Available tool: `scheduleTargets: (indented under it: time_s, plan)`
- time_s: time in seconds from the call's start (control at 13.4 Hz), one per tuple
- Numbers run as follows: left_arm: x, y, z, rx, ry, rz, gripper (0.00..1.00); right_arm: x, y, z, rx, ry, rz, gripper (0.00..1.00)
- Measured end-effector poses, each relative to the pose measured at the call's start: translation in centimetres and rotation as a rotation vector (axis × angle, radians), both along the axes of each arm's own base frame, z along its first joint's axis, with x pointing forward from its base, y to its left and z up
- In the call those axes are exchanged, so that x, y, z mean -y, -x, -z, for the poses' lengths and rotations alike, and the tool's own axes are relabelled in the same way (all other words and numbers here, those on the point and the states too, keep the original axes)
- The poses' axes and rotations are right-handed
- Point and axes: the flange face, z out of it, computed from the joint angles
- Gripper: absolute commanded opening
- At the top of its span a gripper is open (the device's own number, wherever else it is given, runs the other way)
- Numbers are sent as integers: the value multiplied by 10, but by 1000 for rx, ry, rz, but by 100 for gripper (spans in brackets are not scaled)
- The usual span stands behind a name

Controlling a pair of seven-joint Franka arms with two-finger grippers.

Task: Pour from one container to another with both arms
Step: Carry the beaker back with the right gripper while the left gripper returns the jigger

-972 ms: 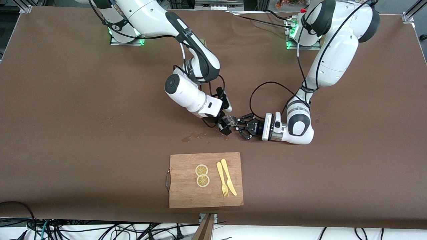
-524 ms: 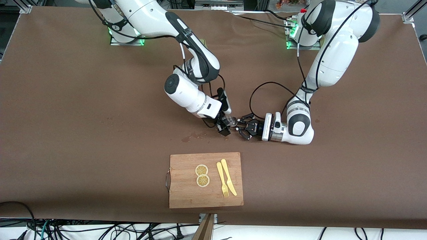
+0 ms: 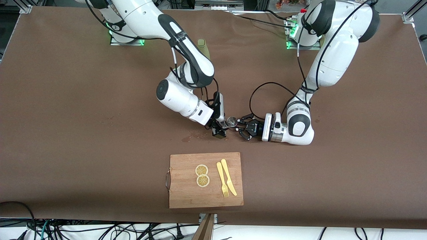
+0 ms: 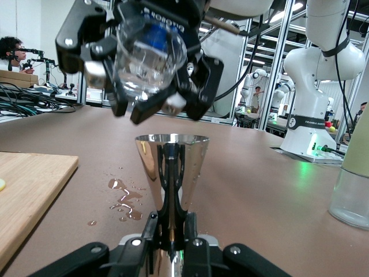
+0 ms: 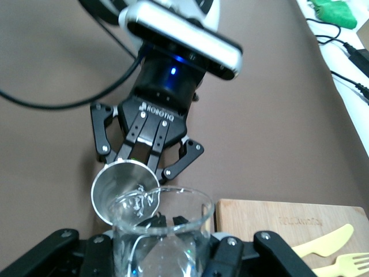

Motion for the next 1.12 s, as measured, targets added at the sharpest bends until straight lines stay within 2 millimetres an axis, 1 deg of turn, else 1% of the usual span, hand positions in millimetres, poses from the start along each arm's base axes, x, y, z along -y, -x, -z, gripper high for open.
scheduleTargets:
  time_s: [0.22, 0.37, 0.52, 0.67, 0.75, 0.9, 0.97, 1.12]
  plan:
    - [-3, -2, 0, 3, -5, -2, 0, 14, -9, -11, -84, -74, 26, 0]
    - [-9, -5, -1, 16, -6, -9, 0, 38, -24, -11, -155, -110, 29, 0]
    - [-20, -11, -1, 33, -7, -25, 0, 73, -43, -11, -223, -140, 29, 0]
    - [-36, -16, -2, 54, 3, -42, 0, 109, -60, -11, -294, -194, 31, 0]
    - [-46, -19, -2, 65, 11, -52, 0, 129, -68, -11, -324, -221, 32, 0]
    - [-69, -24, -3, 89, 32, -75, 0, 174, -82, -8, -375, -274, 15, 0]
    - [-81, -27, -4, 101, 45, -87, 0, 198, -86, -3, -395, -296, 4, 0]
    - [-108, -31, -6, 130, 80, -110, 0, 246, -87, 17, -412, -324, -16, 0]
